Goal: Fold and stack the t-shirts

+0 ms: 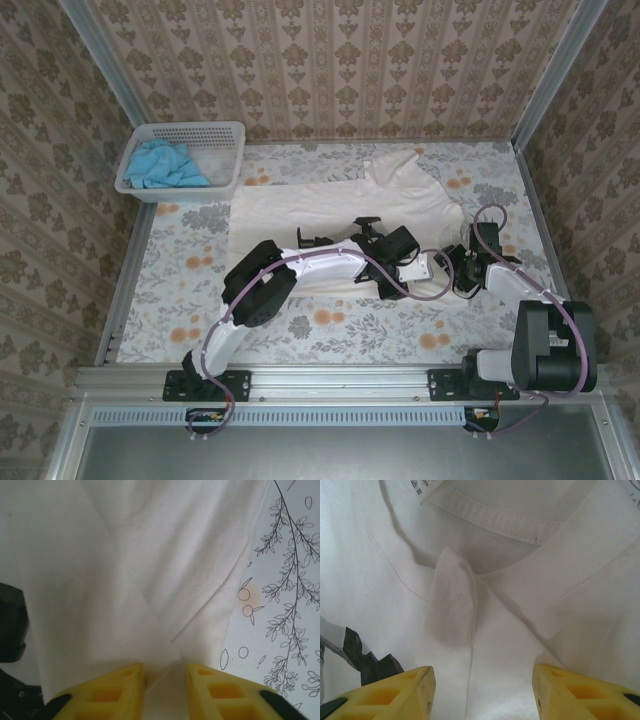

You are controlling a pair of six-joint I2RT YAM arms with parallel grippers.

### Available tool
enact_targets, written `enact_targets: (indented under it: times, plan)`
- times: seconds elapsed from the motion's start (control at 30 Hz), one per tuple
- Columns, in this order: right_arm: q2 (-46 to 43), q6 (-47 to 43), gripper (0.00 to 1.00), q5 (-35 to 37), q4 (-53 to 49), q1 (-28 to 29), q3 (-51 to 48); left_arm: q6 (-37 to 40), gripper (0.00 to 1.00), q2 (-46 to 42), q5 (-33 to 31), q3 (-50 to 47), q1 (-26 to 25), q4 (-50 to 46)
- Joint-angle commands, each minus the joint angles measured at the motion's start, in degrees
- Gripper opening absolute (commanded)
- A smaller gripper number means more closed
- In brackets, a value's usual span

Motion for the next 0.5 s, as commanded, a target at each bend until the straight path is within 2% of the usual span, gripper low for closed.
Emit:
enact_targets:
  times: [0.0, 0.07, 0.23, 0.47]
  plan:
    - [0.62, 0.86, 0.56, -1.28, 0.23, -0.42, -0.50, 0.73, 0.17, 1.43, -0.17, 1.41, 0.33, -0.11]
    - [0.61, 0.86, 0.55, -1.21, 0.17, -0.42, -0.51, 0.55, 0.09, 1.43, -0.21, 1.52, 0.48, 0.08]
    - [0.54, 1.01, 0.56, -1.19, -0.08, -0.59, -0.59, 0.34, 0.00, 1.37, -0.52, 1.22, 0.93, 0.63]
    - [-1.53, 0.44, 0.55, -1.89, -1.71, -2.08, -0.81, -0.89, 0.00, -0.26, -0.72, -0.85, 1.97, 3.44]
